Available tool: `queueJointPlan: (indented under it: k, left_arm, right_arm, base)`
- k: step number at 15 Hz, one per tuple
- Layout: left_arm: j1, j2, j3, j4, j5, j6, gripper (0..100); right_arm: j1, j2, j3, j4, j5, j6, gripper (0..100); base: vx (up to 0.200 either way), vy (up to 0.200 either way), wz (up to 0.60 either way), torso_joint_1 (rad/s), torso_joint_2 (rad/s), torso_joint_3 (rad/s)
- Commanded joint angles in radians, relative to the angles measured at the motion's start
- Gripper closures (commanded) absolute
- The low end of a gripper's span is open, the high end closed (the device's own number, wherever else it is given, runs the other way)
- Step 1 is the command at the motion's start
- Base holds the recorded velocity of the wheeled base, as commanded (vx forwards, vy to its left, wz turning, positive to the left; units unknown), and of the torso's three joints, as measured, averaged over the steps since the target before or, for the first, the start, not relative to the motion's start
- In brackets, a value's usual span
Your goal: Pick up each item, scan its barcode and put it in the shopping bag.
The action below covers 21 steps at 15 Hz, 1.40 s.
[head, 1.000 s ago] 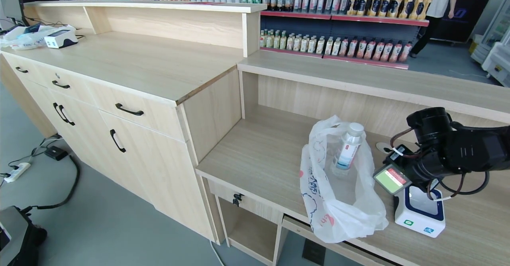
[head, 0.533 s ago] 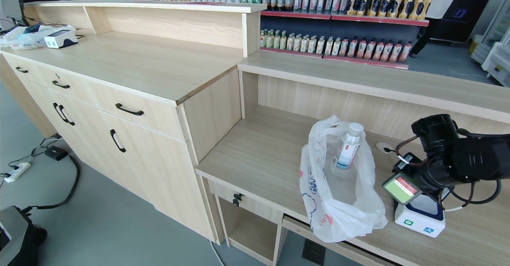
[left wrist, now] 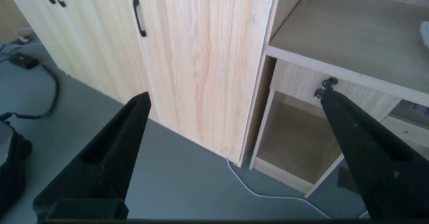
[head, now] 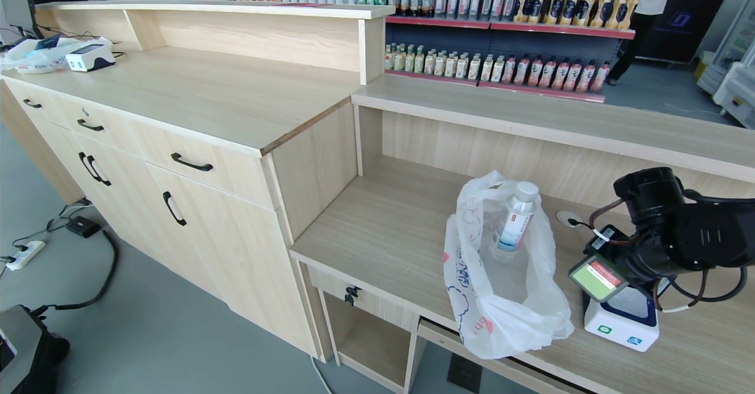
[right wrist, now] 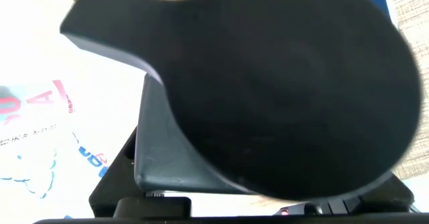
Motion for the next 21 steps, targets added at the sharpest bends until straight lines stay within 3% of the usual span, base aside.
queueJointPlan:
  k: [1, 16, 17, 18, 21]
  left_arm:
    - [0.000, 0.000, 0.000, 0.000, 0.000, 0.000, 0]
    - [0.000, 0.000, 0.000, 0.000, 0.000, 0.000, 0]
    - [0.000, 0.000, 0.000, 0.000, 0.000, 0.000, 0]
    - [0.000, 0.000, 0.000, 0.000, 0.000, 0.000, 0]
    - [0.000, 0.000, 0.000, 0.000, 0.000, 0.000, 0]
  right_arm:
    - [0.000, -0.014, -0.002, -0.002, -0.001, -0.009, 100]
    - [-0.020, -0.040, 0.009, 0.003, -0.042, -0.038, 100]
    - [-0.020, -0.059, 0.004, -0.014, -0.055, -0.098, 100]
    - [-0.020, -0.105, 0.001, -0.075, -0.076, -0.244, 100]
    - [0.006, -0.241, 0.096, -0.436, -0.072, -0.704, 100]
  base:
    - [0.000, 0.000, 0.00, 0.000, 0.00, 0.000]
    - [0.000, 0.000, 0.00, 0.000, 0.00, 0.000]
    - [0.000, 0.000, 0.00, 0.000, 0.00, 0.000]
    - [0.000, 0.000, 0.00, 0.000, 0.00, 0.000]
    - [0.000, 0.000, 0.00, 0.000, 0.00, 0.000]
